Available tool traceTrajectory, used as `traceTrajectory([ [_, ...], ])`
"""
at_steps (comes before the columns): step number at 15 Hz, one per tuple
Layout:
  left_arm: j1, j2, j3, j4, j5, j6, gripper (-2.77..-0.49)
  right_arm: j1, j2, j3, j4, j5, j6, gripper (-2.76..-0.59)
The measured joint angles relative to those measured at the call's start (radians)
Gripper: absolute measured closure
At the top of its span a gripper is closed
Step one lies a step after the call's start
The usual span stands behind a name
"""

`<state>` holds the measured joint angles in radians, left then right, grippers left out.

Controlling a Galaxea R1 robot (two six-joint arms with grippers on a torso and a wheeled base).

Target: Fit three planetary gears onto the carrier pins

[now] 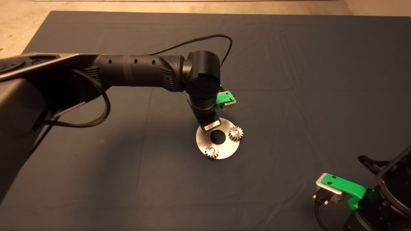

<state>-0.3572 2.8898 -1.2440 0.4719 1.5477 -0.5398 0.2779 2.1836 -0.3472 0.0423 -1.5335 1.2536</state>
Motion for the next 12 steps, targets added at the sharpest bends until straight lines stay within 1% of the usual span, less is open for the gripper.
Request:
traceTrajectory([
  [4,0.0,0.008,-0.004,-0.003,0.004,-0.018,-0.65,0.004,0.0,0.0,0.0,0.0,0.0,-1.89],
  [7,0.0,0.008,-0.004,-0.006,0.003,-0.02,-0.65,0.005,0.0,0.0,0.0,0.0,0.0,-1.89],
  [8,0.0,0.007,-0.004,-0.007,0.002,-0.02,-0.65,0.005,0.0,0.0,0.0,0.0,0.0,-1.89],
  [10,0.0,0.0,-0.001,-0.009,-0.01,-0.021,-0.65,0.005,0.0,0.0,0.0,0.0,0.0,-1.89],
  [12,0.0,-0.008,0.005,-0.018,-0.014,-0.021,-0.65,0.008,0.0,0.0,0.0,-0.001,0.0,-1.89],
])
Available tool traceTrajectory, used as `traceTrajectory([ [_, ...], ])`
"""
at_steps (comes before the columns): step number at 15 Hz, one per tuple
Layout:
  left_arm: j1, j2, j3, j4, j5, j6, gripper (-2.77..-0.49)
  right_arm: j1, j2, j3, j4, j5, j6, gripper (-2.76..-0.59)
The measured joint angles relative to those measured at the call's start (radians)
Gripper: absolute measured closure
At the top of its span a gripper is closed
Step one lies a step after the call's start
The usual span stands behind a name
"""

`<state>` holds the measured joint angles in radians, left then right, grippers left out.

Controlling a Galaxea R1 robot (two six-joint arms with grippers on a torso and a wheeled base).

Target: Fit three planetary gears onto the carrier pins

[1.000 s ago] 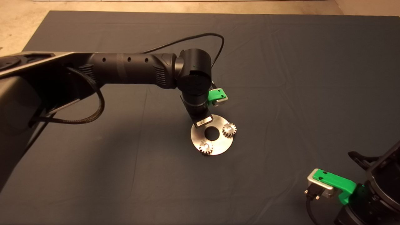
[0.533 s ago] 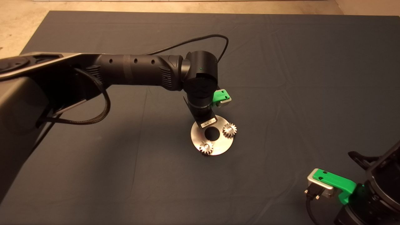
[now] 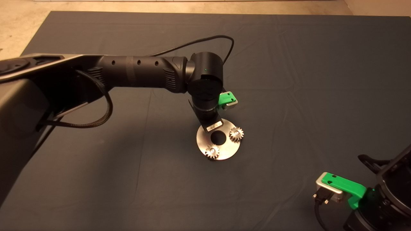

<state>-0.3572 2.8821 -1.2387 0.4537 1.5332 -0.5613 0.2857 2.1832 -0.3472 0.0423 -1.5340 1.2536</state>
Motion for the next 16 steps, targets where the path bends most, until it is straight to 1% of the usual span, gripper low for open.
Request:
traceTrajectory([
  [4,0.0,-0.001,0.006,-0.026,0.004,-0.002,-0.64,0.003,0.0,0.0,0.0,0.0,0.0,-1.89],
  [9,0.0,-0.001,0.011,-0.041,0.005,-0.01,-0.65,0.003,0.0,0.0,0.0,0.0,0.0,-1.89],
  [16,0.004,-0.004,0.015,-0.041,0.004,-0.018,-0.64,0.005,0.0,0.0,0.0,0.0,0.0,-1.89],
])
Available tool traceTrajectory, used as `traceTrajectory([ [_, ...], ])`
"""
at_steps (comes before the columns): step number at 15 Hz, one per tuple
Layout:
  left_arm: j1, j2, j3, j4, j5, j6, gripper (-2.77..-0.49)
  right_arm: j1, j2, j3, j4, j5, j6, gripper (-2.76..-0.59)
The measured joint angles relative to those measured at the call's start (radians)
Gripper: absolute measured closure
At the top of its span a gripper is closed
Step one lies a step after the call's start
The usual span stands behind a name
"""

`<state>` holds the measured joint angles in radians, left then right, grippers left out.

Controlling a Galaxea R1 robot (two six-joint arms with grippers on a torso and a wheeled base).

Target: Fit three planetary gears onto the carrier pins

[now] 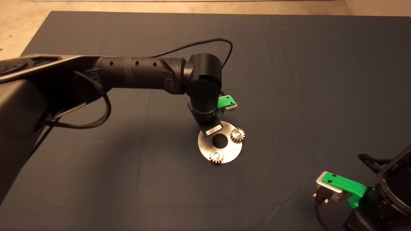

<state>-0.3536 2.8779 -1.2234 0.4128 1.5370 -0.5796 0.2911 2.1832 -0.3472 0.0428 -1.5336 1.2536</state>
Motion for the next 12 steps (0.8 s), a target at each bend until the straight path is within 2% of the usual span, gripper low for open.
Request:
traceTrajectory([
  [6,0.003,-0.013,0.008,0.007,-0.014,0.001,-0.64,0.009,0.0,0.0,0.0,0.0,0.0,-1.89],
  [12,0.005,-0.013,0.015,0.015,-0.013,0.001,-0.64,0.014,0.0,0.0,0.0,0.0,0.0,-1.89],
])
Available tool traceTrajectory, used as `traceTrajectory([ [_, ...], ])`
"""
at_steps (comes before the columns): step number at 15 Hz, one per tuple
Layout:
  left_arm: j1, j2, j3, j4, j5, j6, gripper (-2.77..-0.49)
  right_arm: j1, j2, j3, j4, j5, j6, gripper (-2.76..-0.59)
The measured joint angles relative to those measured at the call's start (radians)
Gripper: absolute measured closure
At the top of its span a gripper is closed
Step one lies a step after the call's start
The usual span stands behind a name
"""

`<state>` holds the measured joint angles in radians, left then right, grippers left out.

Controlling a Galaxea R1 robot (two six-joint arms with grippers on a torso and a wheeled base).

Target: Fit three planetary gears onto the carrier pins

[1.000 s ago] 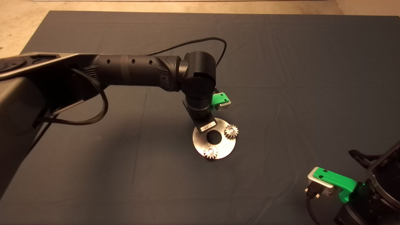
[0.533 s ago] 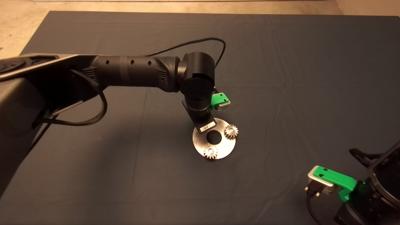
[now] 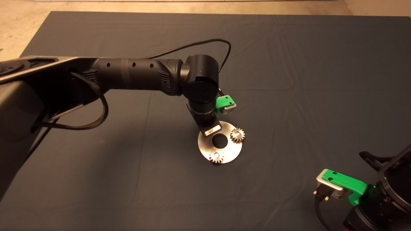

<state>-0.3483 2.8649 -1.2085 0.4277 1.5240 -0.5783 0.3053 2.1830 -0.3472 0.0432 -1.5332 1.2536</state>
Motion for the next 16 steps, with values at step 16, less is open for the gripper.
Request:
traceTrajectory([
  [16,0.002,0.019,0.001,-0.024,0.027,-0.001,-0.64,0.011,0.0,0.0,0.0,0.0,0.0,-1.89],
])
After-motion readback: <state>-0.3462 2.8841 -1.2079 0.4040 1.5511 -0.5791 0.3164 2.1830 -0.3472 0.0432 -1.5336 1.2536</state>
